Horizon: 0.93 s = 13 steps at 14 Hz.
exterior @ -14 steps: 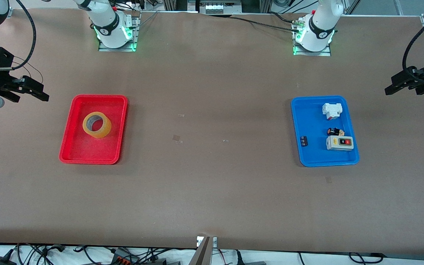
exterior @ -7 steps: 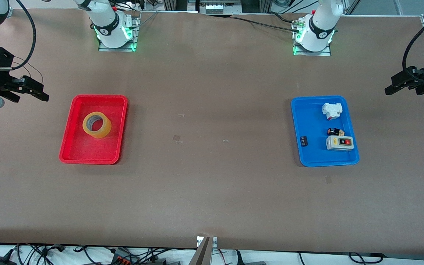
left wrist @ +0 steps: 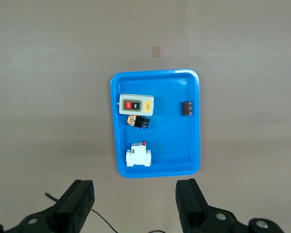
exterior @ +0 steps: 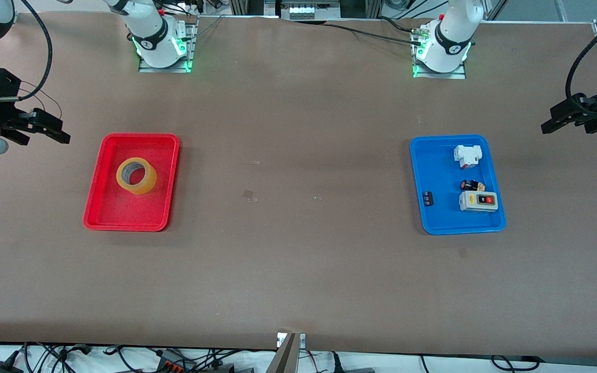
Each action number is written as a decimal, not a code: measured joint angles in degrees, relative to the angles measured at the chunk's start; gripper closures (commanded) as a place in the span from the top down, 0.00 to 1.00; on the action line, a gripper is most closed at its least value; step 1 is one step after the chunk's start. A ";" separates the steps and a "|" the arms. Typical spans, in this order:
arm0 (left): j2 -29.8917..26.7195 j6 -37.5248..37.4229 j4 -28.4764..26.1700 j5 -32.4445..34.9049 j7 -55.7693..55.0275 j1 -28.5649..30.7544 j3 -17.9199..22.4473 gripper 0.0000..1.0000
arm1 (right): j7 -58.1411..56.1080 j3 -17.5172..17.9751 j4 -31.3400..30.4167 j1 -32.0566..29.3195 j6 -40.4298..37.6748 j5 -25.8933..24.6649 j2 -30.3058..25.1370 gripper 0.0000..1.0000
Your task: Place and move tape with both arms
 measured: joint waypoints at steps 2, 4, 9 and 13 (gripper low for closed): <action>0.00 0.00 0.00 0.00 0.00 0.00 -0.01 1.00 | 0.00 0.00 0.00 0.00 0.00 0.00 0.02 1.00; 0.00 0.00 0.00 0.00 0.00 0.00 -0.01 1.00 | 0.00 0.00 0.00 0.00 0.00 0.00 0.19 1.00; 0.00 0.00 0.00 0.00 0.00 0.00 -0.08 1.00 | 0.00 0.00 0.49 0.00 0.16 0.00 0.40 1.00; 0.00 0.00 0.00 0.00 0.00 0.00 -0.12 1.00 | 0.01 0.00 0.53 0.00 0.16 0.00 0.46 1.00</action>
